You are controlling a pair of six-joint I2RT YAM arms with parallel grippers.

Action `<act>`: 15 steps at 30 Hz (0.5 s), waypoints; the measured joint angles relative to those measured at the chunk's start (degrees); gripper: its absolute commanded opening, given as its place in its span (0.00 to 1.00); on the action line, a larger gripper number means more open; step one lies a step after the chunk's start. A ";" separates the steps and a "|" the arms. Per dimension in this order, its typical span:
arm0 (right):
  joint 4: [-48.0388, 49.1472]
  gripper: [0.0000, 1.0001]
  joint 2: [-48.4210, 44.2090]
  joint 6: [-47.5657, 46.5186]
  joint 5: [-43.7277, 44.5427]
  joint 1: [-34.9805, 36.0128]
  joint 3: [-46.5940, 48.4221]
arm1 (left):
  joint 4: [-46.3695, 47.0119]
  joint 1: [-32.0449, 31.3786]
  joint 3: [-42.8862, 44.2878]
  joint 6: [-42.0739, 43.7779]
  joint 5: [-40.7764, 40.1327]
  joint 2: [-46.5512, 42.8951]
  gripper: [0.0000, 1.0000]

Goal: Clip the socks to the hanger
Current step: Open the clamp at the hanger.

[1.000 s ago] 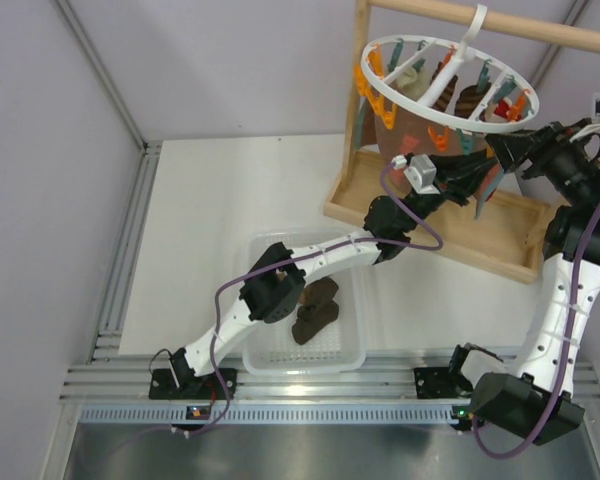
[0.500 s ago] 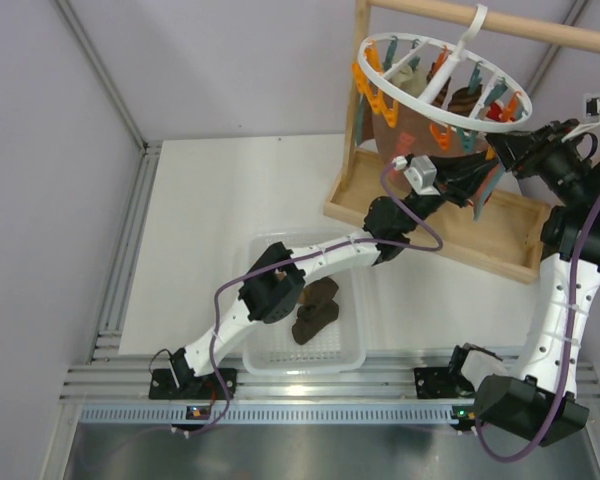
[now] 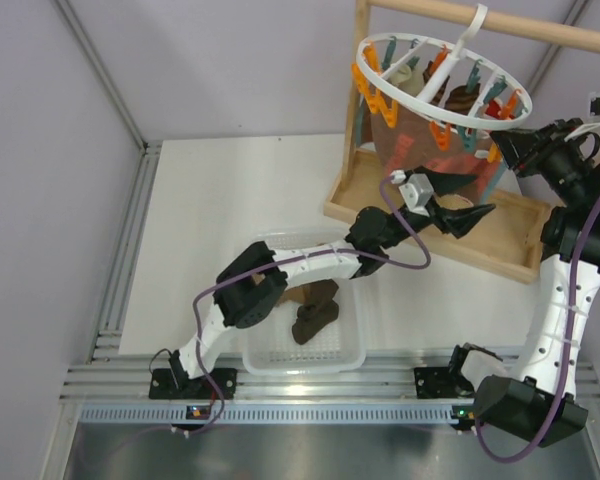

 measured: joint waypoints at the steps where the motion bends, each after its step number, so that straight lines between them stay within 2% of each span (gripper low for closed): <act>1: 0.00 0.00 0.00 0.00 0.00 0.00 0.00 | -0.24 0.22 -3.34 0.00 0.63 -2.08 0.75; 4: 0.00 0.00 0.00 0.11 0.02 0.00 -0.02 | -1.79 1.53 -15.39 0.00 3.02 -10.56 0.75; 8: 0.07 0.00 0.00 0.55 0.04 0.00 -0.15 | -10.23 4.37 -30.82 0.07 6.40 -26.29 0.75; 10: 0.42 0.00 0.00 0.96 0.09 -0.02 -0.48 | -17.51 6.51 -35.93 0.02 9.03 -34.91 0.75; 15: 1.07 0.00 0.11 1.57 0.22 -0.11 -0.79 | -37.35 14.34 -41.94 3.21 17.51 -53.51 0.68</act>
